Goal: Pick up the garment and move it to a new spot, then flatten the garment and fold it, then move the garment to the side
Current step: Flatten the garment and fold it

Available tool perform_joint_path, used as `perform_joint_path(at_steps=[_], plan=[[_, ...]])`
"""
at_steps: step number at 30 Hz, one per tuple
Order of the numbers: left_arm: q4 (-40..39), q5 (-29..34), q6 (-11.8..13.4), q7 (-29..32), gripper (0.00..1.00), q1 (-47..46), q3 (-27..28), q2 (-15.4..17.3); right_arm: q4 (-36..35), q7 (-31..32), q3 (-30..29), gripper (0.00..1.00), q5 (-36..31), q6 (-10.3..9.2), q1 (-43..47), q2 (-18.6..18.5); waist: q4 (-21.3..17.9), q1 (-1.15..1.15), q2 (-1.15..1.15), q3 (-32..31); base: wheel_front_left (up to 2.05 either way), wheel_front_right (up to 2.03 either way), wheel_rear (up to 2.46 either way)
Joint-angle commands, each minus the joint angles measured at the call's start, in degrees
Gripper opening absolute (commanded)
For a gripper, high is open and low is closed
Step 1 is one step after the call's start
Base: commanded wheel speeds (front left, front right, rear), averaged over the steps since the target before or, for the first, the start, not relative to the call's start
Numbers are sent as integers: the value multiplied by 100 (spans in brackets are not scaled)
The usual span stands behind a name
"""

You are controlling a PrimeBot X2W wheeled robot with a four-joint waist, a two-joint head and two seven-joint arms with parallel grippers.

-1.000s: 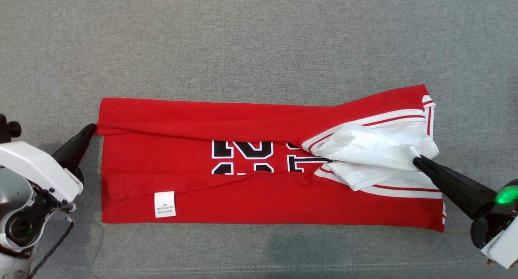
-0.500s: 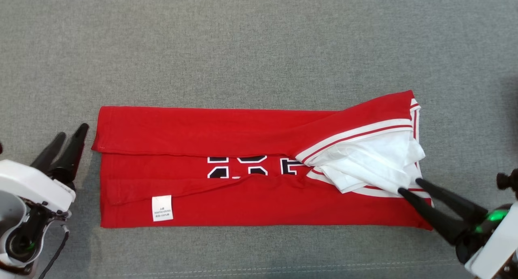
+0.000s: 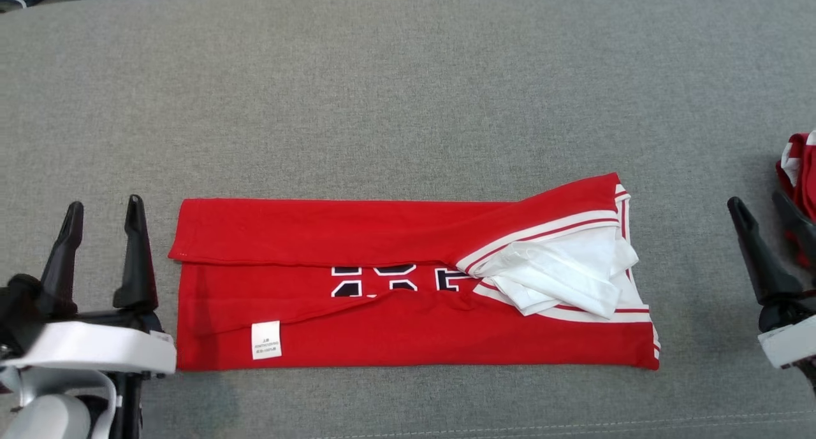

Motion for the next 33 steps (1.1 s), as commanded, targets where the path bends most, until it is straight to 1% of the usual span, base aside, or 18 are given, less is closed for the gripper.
perform_joint_path(at_steps=[1, 5, 8, 10, 14, 18, 25, 33], plan=[[-208, 196, 150, -84, 100, -28, 146, 143, 22, -76, -100, 100, -359, 9, 178, 4, 12, 0, 0, -126, 0, 0, 0], [-403, 490, 382, -154, 100, 194, -141, -19, 301, -42, -403, 100, -1192, 9, 335, 586, 27, 0, 0, -295, 0, 0, 0], [-497, 736, 526, -215, 100, 331, -325, -83, 429, 38, -620, 100, -1609, 9, 458, 909, 95, 0, 0, -415, 0, 0, 0], [-568, 817, 562, -260, 100, 385, -413, -149, 483, 123, -715, 100, -1815, 9, 532, 1064, 159, 0, 0, -487, 0, 0, 0], [-547, 853, 568, -301, 100, 500, -561, -267, 601, 241, -915, 100, -1996, 9, 709, 1290, 332, 0, 0, -633, 0, 0, 0], [-473, 852, 530, -287, 100, 550, -668, -318, 654, 331, -1005, 100, -2026, 9, 836, 1401, 450, 0, 0, -720, 0, 0, 0], [-387, 882, 384, -268, 100, 400, -851, -369, 745, 567, -1060, 100, -2039, 9, 978, 1440, 688, 0, 0, -807, 0, 0, 0], [-262, 909, 239, -235, 100, 101, -1056, -503, 1160, 946, -865, 100, -1915, 9, 736, 1476, 1028, 0, 0, -720, 0, 0, 0]])
